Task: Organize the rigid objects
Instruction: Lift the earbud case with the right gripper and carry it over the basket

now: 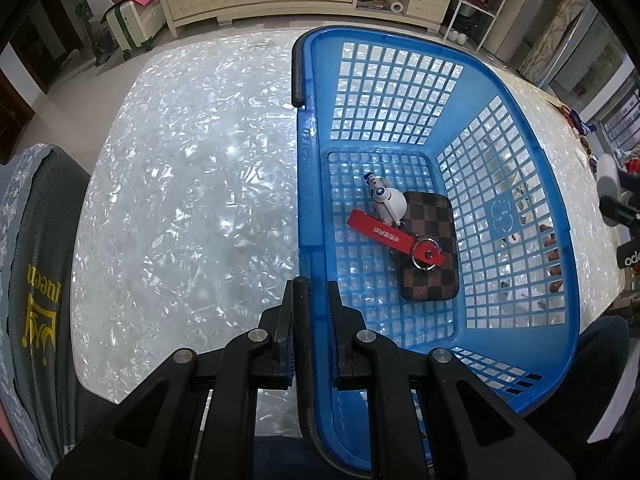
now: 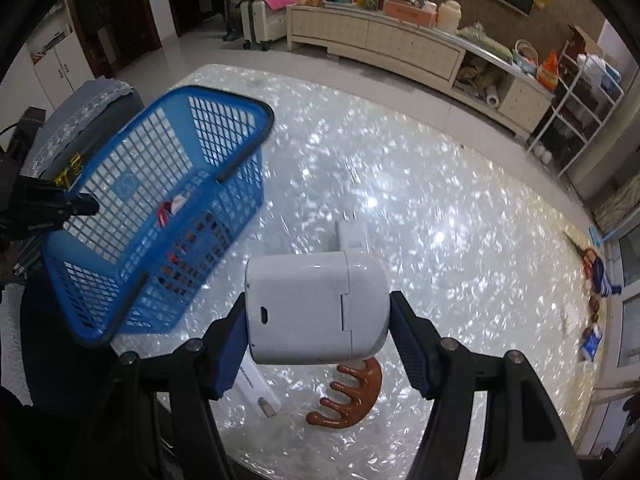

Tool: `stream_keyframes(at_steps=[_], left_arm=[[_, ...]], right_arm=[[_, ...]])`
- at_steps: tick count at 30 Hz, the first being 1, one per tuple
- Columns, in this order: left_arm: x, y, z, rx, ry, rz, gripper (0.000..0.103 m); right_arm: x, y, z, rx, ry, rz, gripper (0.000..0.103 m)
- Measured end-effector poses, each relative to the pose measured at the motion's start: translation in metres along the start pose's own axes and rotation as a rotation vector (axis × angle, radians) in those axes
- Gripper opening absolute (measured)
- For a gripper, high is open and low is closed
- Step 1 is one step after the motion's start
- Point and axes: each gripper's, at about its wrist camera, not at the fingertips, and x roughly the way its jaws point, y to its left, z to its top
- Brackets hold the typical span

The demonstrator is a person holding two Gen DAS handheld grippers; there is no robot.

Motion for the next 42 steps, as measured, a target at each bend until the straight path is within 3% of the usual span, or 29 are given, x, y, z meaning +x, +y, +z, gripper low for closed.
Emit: stream_keyframes(at_steps=[6,14,22,42], left_arm=[[-0.001,-0.001,0.0,-0.003,-0.003,0.0,0.013],[-0.003,-0.002,0.001,-0.006,-0.008,-0.004,0.013],[-0.004,-0.001,0.001,-0.005,-0.002,-0.01,0.013],[0.002,0.005,-0.001,-0.015,0.003,-0.011,0.013]], right_arm=[[-0.018,0.022,0.022,-0.027,-0.061,0.0,0.064],[-0.032,0.067,0.05,-0.095,-0.119,0.062,0.064],[-0.019,0.123,0.064,-0.206,-0.135,0.12,0.064],[0.053,0.176,0.05,-0.357,0.033,0.181,0.064]])
